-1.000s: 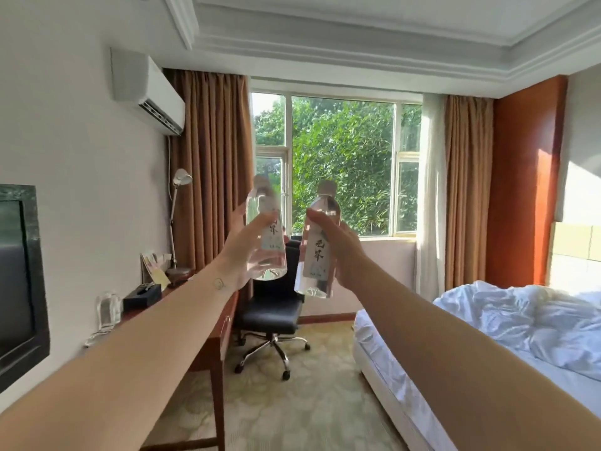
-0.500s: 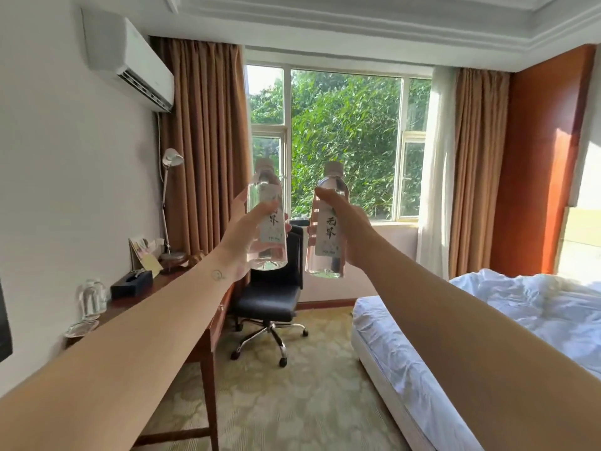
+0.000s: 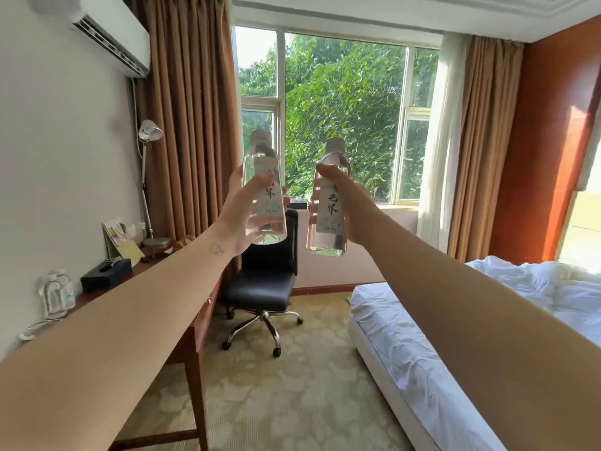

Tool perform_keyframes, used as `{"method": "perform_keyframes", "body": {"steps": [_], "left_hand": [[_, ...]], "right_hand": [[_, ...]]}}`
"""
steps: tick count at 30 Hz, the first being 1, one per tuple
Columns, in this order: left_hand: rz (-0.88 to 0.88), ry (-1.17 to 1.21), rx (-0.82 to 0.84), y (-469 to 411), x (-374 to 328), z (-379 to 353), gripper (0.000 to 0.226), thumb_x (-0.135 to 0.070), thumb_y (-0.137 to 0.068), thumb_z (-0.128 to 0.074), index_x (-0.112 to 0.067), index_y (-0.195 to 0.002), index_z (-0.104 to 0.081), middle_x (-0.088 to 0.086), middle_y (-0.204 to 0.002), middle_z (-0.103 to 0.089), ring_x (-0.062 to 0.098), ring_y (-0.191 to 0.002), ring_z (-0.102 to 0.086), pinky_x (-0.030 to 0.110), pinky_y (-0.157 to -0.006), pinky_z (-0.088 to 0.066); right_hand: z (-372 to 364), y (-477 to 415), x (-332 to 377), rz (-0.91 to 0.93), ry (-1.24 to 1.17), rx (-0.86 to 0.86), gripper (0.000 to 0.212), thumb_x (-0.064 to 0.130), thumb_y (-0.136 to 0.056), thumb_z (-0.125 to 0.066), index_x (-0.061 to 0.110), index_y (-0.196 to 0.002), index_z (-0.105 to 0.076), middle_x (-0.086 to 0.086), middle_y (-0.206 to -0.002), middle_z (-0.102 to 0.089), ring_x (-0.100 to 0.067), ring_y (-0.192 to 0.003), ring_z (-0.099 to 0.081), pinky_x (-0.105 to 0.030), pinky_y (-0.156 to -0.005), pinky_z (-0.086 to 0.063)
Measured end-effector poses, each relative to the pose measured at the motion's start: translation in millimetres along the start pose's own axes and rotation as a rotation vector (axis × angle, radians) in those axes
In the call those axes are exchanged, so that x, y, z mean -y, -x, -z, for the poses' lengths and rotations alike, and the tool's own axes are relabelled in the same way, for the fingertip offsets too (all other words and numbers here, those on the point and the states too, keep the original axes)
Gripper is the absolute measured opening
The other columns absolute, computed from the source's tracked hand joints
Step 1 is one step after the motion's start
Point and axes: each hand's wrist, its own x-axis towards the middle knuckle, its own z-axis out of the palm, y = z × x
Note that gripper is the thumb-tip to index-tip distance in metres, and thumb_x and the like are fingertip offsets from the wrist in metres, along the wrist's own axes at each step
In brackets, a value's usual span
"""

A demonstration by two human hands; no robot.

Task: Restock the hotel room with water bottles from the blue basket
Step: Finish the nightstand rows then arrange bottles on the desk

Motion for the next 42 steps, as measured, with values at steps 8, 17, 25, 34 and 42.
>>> {"method": "perform_keyframes", "body": {"steps": [8,17,25,34,42], "left_hand": [[0.056,0.007,-0.033,-52,49,40,0.064,-0.034,-0.089,-0.065,-0.025,-0.145,-0.035,0.011,-0.11,-0.064,0.021,-0.087,-0.071,0.043,-0.073,-0.058],[0.09,0.076,-0.055,-108,110,83,0.072,-0.036,-0.082,-0.066,-0.02,-0.145,-0.037,0.006,-0.102,-0.062,0.02,-0.092,-0.066,0.036,-0.079,-0.054],[0.093,0.08,-0.164,-199,161,97,0.067,-0.039,-0.08,-0.07,-0.024,-0.138,-0.041,0.007,-0.099,-0.066,0.021,-0.086,-0.07,0.037,-0.072,-0.057],[0.069,0.036,-0.239,-291,211,102,0.074,-0.042,-0.078,-0.068,-0.022,-0.143,-0.04,0.006,-0.103,-0.064,0.02,-0.089,-0.068,0.038,-0.073,-0.056],[0.102,0.058,-0.321,-330,239,133,0.073,-0.039,-0.081,-0.069,-0.019,-0.145,-0.039,0.007,-0.1,-0.064,0.021,-0.082,-0.068,0.038,-0.071,-0.056]], "right_hand": [[3,-68,-44,-0.039,0.016,-0.026,0.036,0.034,-0.084,-0.073,0.007,-0.104,-0.059,-0.009,-0.079,-0.061,-0.028,-0.073,-0.06,-0.044,-0.076,-0.057],[4,-145,-103,-0.131,-0.003,-0.004,0.033,0.032,-0.087,-0.071,0.007,-0.105,-0.059,-0.014,-0.088,-0.059,-0.026,-0.074,-0.058,-0.046,-0.086,-0.051],[15,-262,-140,-0.151,-0.012,0.078,0.031,0.03,-0.087,-0.071,0.006,-0.103,-0.06,-0.015,-0.088,-0.058,-0.025,-0.068,-0.058,-0.041,-0.074,-0.051],[34,-385,-169,-0.207,-0.044,0.165,0.032,0.029,-0.085,-0.073,0.006,-0.103,-0.059,-0.011,-0.076,-0.059,-0.024,-0.06,-0.059,-0.033,-0.056,-0.054],[17,-453,-204,-0.247,-0.063,0.217,0.045,0.03,-0.082,-0.076,0.001,-0.114,-0.064,-0.011,-0.078,-0.063,-0.024,-0.062,-0.061,-0.038,-0.067,-0.055]]}}
